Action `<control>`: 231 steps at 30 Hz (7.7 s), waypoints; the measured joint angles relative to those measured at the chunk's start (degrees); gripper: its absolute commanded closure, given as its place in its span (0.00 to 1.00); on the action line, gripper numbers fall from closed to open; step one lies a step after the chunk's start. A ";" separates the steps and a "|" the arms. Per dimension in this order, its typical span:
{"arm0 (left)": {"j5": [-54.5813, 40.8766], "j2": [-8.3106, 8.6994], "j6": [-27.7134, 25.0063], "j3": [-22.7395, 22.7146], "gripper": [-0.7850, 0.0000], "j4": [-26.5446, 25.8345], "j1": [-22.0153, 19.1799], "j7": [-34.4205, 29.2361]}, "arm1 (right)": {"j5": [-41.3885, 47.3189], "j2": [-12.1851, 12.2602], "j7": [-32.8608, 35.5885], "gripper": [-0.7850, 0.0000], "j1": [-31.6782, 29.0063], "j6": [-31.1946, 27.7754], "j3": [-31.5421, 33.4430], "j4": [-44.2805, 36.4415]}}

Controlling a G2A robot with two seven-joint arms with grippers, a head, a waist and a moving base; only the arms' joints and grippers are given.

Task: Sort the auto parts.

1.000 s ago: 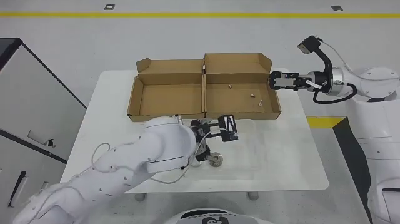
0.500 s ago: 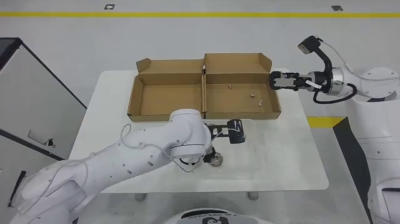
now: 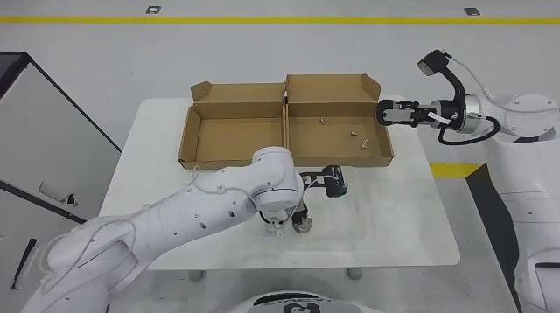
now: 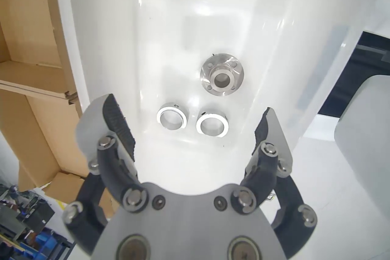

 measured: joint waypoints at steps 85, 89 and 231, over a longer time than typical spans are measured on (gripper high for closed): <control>2.00 -7.40 -2.67 5.24 0.55 9.39 1.59 -4.08 | 0.00 0.00 0.00 0.00 0.00 0.00 0.00 0.00; 1.89 -7.78 -2.84 5.50 0.57 10.05 1.58 -4.20 | 0.00 0.00 0.00 0.00 0.00 0.00 0.00 0.00; -79.47 12.28 -42.40 -42.66 1.00 -11.79 20.91 41.80 | 0.00 0.00 0.00 0.00 0.00 0.00 0.00 0.00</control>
